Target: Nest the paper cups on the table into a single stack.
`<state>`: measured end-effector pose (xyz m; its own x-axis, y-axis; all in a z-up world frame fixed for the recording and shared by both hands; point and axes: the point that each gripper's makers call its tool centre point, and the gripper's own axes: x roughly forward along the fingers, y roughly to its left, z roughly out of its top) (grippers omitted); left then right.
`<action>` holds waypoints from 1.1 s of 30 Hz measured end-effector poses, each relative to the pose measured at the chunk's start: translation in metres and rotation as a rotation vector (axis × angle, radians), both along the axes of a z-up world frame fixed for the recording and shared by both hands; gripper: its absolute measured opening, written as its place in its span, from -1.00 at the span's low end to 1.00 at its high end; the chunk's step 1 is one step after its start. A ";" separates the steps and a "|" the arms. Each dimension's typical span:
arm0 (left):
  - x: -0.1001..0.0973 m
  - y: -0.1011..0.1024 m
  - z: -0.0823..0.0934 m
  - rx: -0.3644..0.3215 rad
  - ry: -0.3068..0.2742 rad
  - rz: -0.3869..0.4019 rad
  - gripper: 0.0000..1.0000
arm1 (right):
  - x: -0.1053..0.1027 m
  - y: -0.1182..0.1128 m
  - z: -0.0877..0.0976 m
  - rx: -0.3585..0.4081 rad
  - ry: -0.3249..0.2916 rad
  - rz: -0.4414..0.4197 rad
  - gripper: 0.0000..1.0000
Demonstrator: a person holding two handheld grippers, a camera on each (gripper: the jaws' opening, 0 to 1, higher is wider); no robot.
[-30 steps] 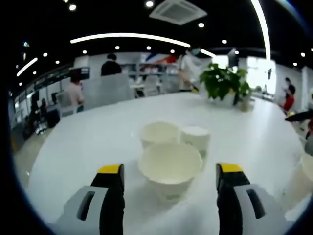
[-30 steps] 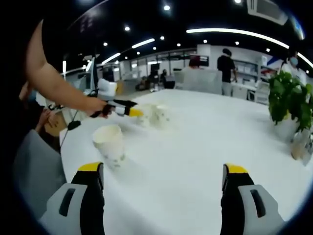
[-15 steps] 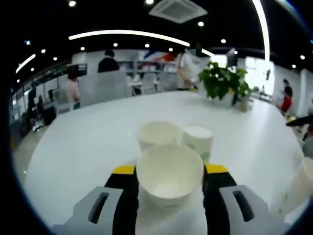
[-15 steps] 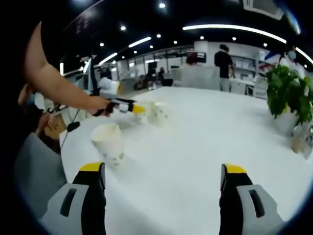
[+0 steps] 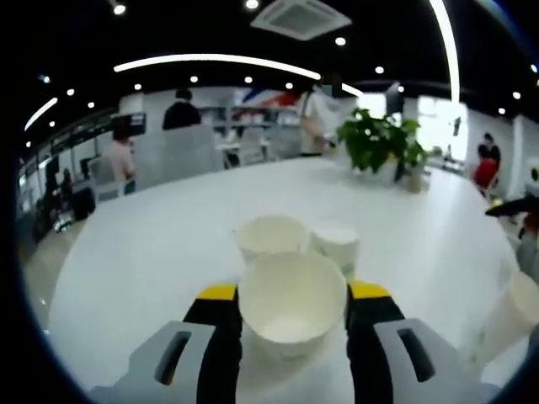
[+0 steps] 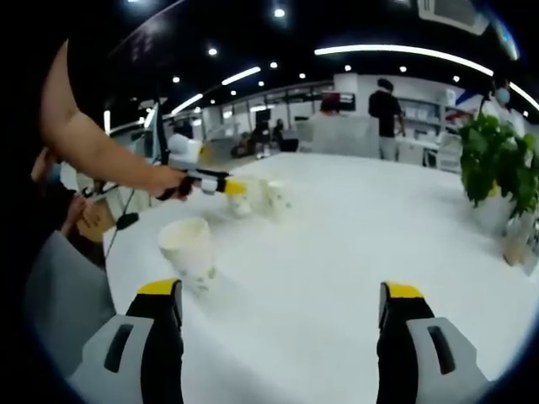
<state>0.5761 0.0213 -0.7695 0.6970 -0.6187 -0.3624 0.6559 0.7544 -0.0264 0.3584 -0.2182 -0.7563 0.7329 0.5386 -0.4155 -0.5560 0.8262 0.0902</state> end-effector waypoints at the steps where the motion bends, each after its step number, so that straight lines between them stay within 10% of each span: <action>1: 0.002 0.002 0.002 -0.001 -0.004 0.002 -0.06 | 0.000 0.000 0.000 -0.001 -0.001 0.002 0.92; 33: 0.033 0.002 0.096 0.008 -0.073 -0.095 -0.11 | -0.001 -0.001 0.001 -0.038 -0.026 0.074 1.00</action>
